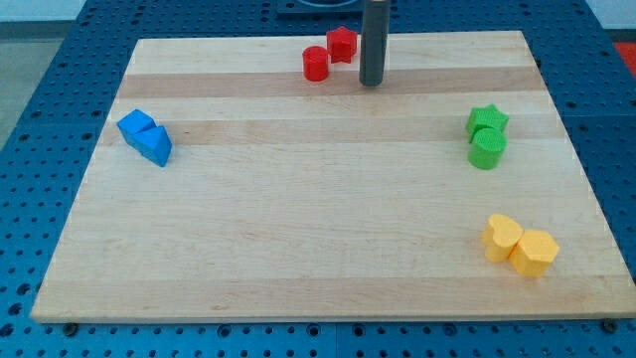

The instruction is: Push the blue triangle and blue cube a bit down and right

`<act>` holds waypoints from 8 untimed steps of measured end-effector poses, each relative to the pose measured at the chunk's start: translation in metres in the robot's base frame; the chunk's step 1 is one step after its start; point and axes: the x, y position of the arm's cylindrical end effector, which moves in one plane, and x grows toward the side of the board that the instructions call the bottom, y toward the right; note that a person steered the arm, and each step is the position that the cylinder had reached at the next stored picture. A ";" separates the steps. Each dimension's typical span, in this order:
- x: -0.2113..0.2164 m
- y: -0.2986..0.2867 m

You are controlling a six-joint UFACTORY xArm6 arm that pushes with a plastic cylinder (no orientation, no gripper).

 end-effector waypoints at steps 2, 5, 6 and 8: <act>0.000 -0.001; 0.001 -0.001; 0.025 -0.016; 0.048 -0.163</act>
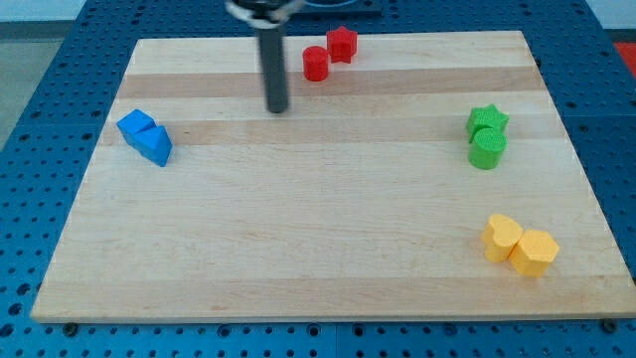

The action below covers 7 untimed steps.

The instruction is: Push the blue triangle and blue cube a bit down and right

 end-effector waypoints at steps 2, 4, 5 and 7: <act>0.000 -0.141; 0.006 -0.197; 0.006 -0.196; 0.041 -0.142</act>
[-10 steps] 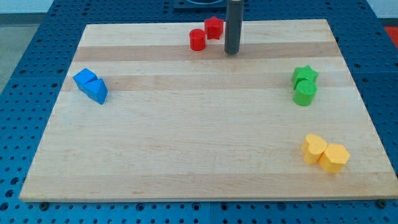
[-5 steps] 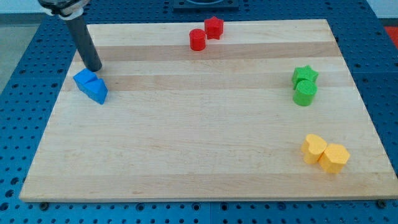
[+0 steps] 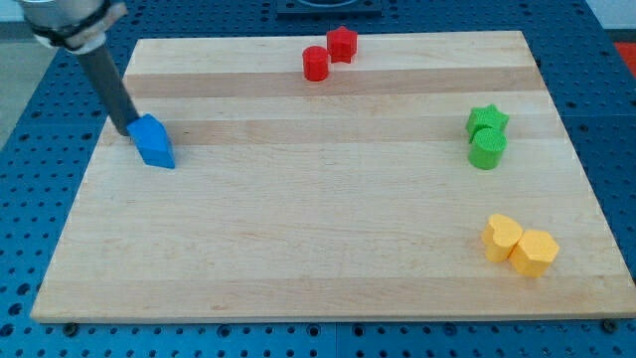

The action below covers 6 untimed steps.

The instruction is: Push the blue triangle and blue cube a bit down and right

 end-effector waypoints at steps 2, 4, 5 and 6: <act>0.009 0.004; 0.023 0.037; 0.023 0.075; 0.024 0.096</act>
